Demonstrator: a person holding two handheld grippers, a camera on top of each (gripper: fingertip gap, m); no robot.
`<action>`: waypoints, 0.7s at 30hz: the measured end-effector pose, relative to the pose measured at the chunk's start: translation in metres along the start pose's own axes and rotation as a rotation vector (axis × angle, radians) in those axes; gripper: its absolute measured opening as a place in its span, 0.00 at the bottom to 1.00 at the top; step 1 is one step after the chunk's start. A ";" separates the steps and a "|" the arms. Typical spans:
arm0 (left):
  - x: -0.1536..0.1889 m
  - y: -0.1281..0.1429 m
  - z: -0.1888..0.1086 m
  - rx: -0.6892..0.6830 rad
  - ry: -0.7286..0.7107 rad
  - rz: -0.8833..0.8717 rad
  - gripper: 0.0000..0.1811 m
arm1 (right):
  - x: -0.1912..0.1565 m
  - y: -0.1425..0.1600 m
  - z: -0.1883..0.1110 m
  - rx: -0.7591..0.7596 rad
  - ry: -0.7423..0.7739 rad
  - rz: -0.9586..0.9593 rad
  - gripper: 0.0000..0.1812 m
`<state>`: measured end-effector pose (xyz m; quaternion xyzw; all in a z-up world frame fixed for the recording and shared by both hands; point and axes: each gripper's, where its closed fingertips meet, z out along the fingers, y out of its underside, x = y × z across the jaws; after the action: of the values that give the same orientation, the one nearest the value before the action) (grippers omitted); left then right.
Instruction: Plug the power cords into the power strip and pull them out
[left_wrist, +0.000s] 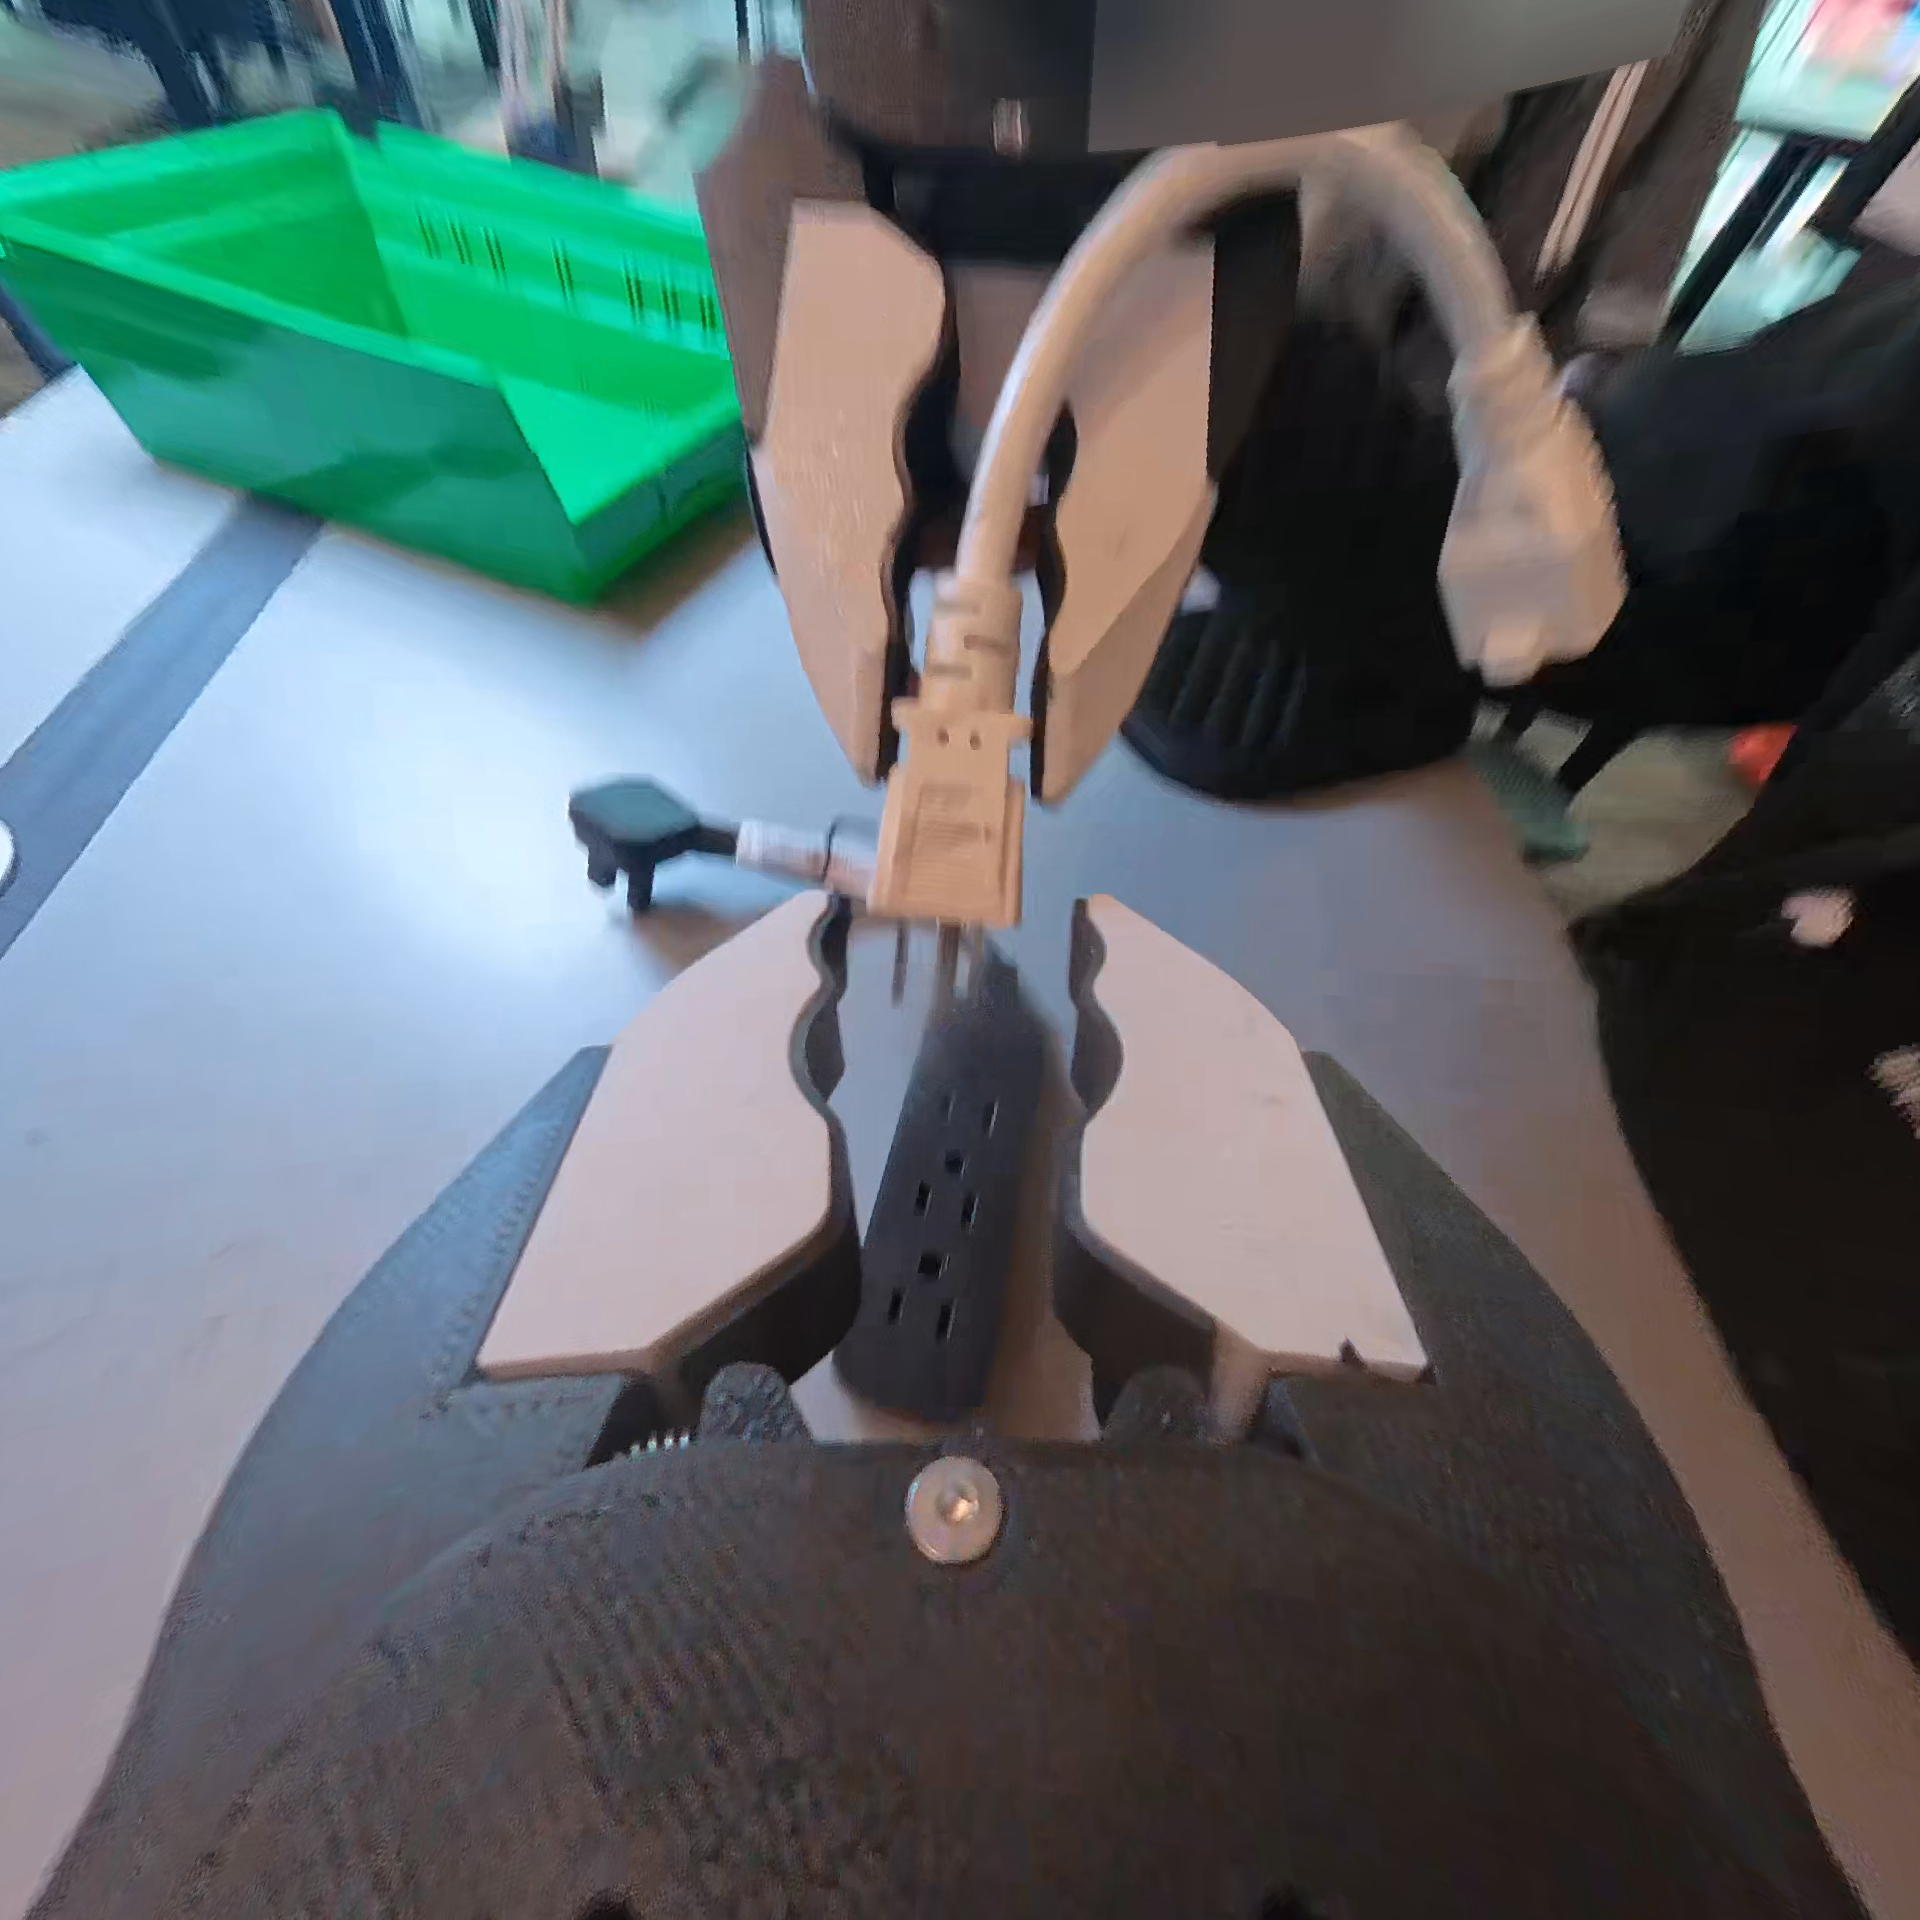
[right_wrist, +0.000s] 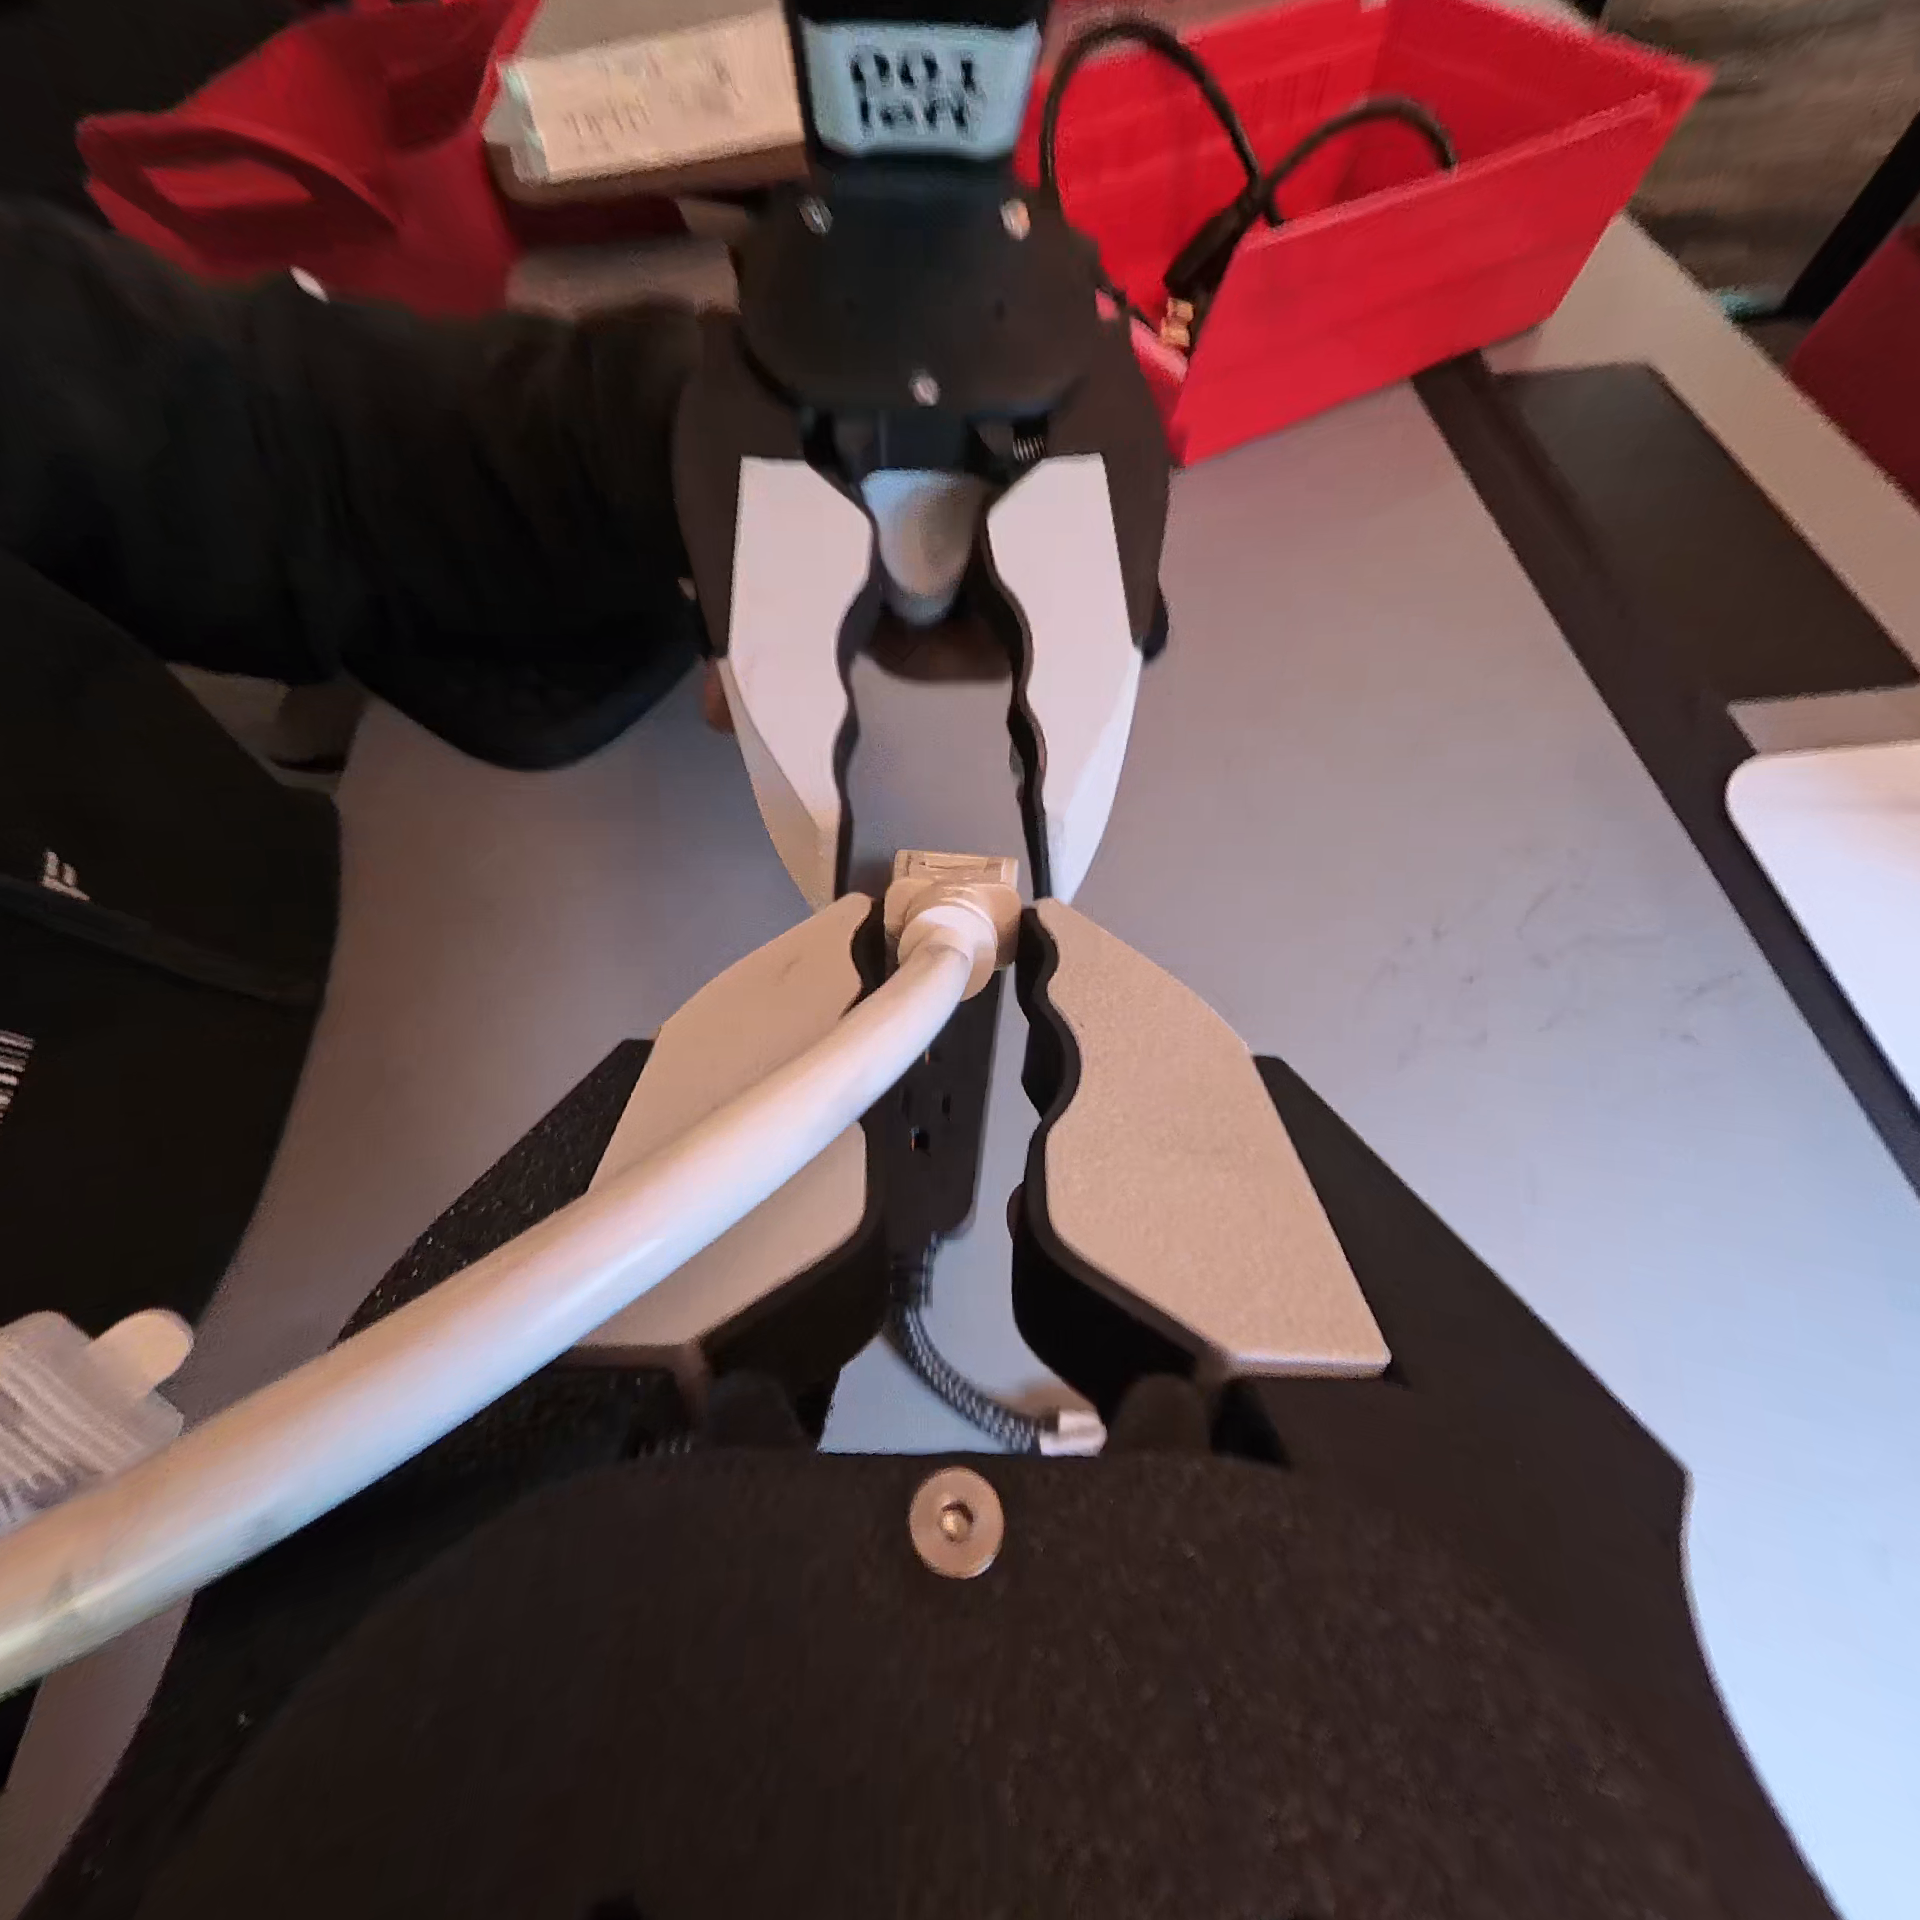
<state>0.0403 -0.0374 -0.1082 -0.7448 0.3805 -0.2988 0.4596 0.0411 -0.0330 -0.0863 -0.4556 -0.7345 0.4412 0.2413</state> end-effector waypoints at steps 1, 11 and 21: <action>-0.002 0.015 -0.001 -0.085 -0.026 0.025 0.25 | 0.001 0.007 0.000 -0.031 0.002 0.006 0.13; -0.006 0.117 0.008 -0.418 -0.065 0.092 0.26 | -0.016 0.070 0.019 -0.335 -0.076 0.135 0.13; 0.005 0.119 0.010 -0.426 -0.101 0.087 0.23 | -0.017 0.085 0.033 -0.632 -0.033 0.036 0.13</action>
<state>0.0164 -0.0714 -0.2207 -0.8219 0.4433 -0.1538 0.3229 0.0626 -0.0458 -0.1759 -0.5138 -0.8308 0.2027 0.0680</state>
